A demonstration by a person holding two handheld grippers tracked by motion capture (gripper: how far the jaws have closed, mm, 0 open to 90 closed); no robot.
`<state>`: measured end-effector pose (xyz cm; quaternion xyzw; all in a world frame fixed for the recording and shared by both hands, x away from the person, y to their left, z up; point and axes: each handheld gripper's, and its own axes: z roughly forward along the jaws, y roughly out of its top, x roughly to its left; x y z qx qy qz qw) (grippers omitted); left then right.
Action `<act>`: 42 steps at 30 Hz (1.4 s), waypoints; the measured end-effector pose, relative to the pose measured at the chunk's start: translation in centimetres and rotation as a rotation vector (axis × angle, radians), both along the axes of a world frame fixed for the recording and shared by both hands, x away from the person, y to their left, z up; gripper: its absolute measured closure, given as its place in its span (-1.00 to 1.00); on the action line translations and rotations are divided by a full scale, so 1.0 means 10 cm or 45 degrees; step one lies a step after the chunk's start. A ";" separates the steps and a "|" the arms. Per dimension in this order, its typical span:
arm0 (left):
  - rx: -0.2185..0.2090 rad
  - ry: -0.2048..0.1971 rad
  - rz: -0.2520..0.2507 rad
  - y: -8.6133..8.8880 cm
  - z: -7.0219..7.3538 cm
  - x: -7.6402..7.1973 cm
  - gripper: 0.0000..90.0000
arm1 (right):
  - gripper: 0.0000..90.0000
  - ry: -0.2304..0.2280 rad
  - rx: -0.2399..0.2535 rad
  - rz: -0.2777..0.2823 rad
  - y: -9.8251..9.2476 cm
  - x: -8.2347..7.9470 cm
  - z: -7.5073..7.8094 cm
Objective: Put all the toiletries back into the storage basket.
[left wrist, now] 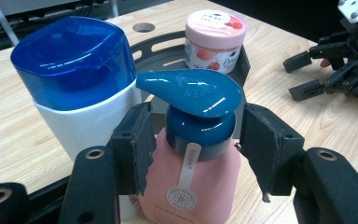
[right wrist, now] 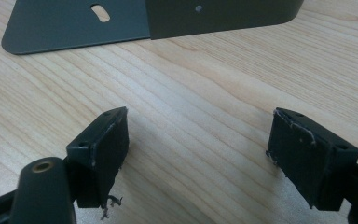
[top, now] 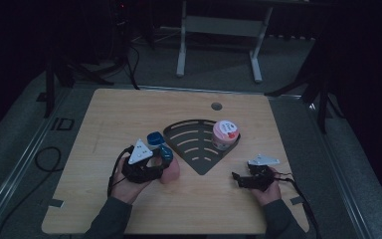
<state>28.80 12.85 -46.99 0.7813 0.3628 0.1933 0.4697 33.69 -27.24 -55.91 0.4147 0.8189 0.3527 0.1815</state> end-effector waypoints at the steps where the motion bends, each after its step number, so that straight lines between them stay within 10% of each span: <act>1: 0.004 0.005 -0.002 0.00 0.00 0.01 -0.01 | -0.56 0.000 0.000 0.000 0.00 0.00 0.00; 42: 0.117 0.062 -0.075 -0.24 -0.01 0.25 -0.05 | -0.56 0.001 0.002 -0.001 0.00 0.00 0.00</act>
